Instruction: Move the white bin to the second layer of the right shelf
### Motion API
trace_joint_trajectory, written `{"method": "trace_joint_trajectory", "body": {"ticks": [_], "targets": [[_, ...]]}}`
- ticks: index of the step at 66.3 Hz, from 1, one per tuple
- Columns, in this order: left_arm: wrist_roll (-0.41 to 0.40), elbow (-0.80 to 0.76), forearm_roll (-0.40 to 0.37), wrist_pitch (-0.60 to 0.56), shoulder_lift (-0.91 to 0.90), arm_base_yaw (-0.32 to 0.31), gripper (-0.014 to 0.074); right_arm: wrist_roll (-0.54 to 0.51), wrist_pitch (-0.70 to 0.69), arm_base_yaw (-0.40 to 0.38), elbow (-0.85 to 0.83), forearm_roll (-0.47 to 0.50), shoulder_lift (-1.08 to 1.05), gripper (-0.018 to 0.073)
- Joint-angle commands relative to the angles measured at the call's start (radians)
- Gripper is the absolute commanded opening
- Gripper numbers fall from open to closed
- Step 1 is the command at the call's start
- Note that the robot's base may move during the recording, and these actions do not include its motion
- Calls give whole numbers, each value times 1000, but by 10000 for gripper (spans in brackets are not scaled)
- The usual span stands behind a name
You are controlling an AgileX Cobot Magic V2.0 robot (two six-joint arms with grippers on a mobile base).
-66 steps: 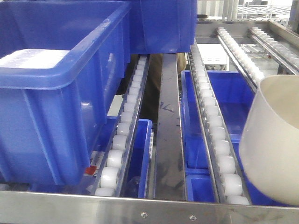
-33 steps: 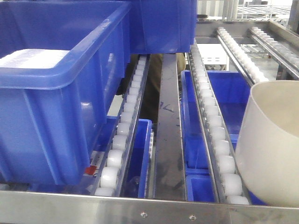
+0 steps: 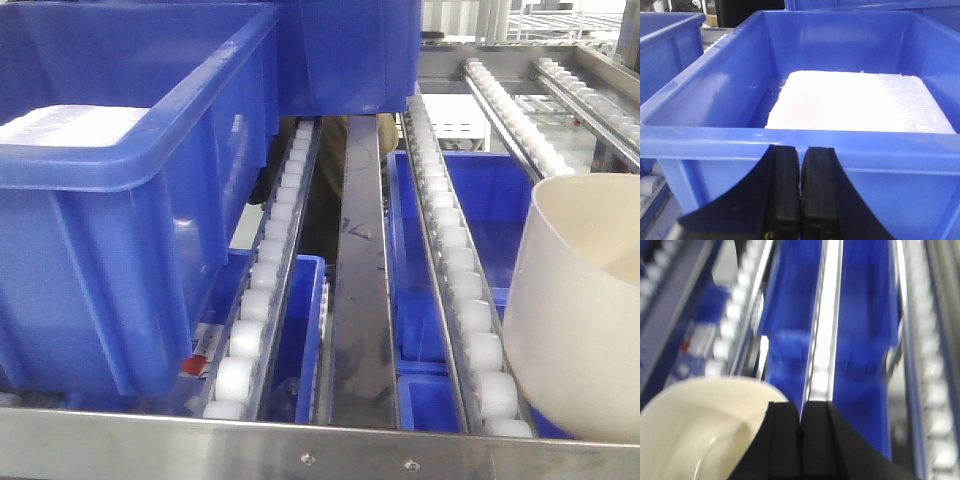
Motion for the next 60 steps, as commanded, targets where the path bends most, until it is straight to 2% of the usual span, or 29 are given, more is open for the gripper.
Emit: {"method": "trace_joint_trajectory", "body": {"ticks": [1, 29, 60], "targets": [[-3, 37, -6, -81, -16, -6, 85, -20, -138, -5, 16, -2, -51, 56], [-3, 37, -6, -81, -16, -6, 85, -20, -445, -5, 263, 1, -274, 56], [-3, 37, -6, -81, -16, -6, 85, -20, -408, 12, 278, 1, -288, 56]]}}
